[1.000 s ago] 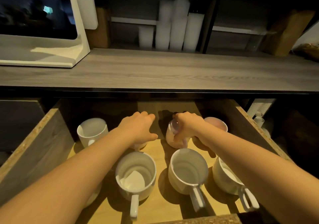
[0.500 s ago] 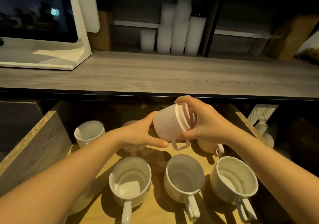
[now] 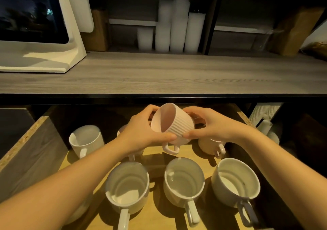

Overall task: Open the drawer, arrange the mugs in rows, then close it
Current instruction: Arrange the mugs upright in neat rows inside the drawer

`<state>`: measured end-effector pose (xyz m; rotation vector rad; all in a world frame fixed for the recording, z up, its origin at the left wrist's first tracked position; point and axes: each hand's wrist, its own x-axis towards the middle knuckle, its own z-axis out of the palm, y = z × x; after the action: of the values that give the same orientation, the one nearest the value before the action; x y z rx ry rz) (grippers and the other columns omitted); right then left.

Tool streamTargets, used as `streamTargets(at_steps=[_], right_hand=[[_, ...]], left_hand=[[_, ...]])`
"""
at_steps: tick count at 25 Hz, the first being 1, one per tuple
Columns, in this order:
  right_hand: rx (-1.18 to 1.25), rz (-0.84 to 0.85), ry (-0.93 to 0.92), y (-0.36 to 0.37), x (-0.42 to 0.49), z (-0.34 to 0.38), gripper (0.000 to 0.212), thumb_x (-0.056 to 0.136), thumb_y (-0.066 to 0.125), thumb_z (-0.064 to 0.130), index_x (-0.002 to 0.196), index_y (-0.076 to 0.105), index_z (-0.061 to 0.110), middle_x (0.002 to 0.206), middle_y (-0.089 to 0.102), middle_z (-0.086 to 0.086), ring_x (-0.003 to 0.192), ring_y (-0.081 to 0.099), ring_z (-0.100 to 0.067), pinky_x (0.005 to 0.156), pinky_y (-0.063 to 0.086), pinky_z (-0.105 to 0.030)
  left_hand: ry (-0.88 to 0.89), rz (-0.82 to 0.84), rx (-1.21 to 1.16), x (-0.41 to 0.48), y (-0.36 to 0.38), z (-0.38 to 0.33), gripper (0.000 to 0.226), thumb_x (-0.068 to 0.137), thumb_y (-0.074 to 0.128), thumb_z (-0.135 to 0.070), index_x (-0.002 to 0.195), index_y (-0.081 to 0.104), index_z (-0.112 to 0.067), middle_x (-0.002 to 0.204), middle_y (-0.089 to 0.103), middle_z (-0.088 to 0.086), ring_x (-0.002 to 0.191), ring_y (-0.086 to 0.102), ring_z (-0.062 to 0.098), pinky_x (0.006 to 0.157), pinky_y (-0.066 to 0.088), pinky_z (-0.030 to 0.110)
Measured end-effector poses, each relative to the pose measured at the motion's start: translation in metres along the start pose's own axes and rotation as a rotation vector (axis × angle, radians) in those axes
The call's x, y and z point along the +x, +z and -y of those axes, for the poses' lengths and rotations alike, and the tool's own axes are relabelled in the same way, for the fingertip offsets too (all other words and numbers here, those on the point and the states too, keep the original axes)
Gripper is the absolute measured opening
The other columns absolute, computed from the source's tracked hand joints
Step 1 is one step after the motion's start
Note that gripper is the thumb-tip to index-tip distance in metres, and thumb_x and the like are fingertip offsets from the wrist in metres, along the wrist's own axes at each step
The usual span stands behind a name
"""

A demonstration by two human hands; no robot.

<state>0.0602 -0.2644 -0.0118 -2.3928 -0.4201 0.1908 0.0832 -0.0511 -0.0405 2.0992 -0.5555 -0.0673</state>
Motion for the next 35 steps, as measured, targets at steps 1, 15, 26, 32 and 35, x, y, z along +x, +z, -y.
streamTargets(at_steps=[1,15,26,32,35], right_hand=[[0.017,-0.003,0.007,0.000,0.000,0.002,0.046,0.083,0.067,0.032,0.124,0.048,0.032,0.119,0.056,0.010,0.108,0.055,-0.007,0.080,0.048,-0.014],[-0.160,-0.184,0.391,0.027,0.032,0.016,0.024,0.093,0.055,0.019,0.110,0.066,0.006,0.099,0.069,-0.012,0.076,0.070,-0.019,0.066,0.058,-0.025],[-0.214,-0.112,0.539,0.033,0.076,-0.018,0.032,0.093,0.055,0.014,0.123,0.057,0.003,0.115,0.063,-0.019,0.095,0.068,-0.030,0.066,0.056,-0.028],[-0.141,-0.035,0.697,0.039,0.087,-0.040,0.037,0.091,0.059,0.018,0.125,0.054,0.005,0.114,0.060,-0.017,0.090,0.066,-0.027,0.081,0.057,-0.034],[-0.111,-0.029,0.732,0.042,0.090,-0.042,0.038,0.091,0.058,0.018,0.127,0.053,0.006,0.118,0.059,-0.017,0.090,0.064,-0.026,0.079,0.055,-0.033]], left_hand=[[0.005,-0.028,0.072,-0.001,0.002,-0.004,0.075,0.063,0.083,-0.034,0.125,0.042,-0.028,0.108,0.050,-0.015,0.094,0.055,0.006,0.076,0.049,0.019],[-0.015,-0.044,0.323,-0.001,0.024,-0.004,0.081,0.064,0.075,-0.056,0.129,0.034,-0.029,0.122,0.053,-0.008,0.104,0.055,0.012,0.082,0.054,0.031],[-0.239,0.193,0.698,0.012,-0.020,0.076,0.082,0.080,0.067,-0.042,0.146,0.022,-0.023,0.143,0.039,0.005,0.128,0.041,0.025,0.102,0.040,0.038],[-0.246,0.115,0.638,0.015,-0.018,0.082,0.077,0.079,0.071,-0.036,0.143,0.030,-0.021,0.139,0.042,0.006,0.121,0.048,0.024,0.093,0.051,0.033],[-0.247,0.108,0.644,0.016,-0.017,0.081,0.074,0.079,0.070,-0.036,0.141,0.033,-0.020,0.137,0.043,0.006,0.118,0.050,0.023,0.091,0.051,0.032]])
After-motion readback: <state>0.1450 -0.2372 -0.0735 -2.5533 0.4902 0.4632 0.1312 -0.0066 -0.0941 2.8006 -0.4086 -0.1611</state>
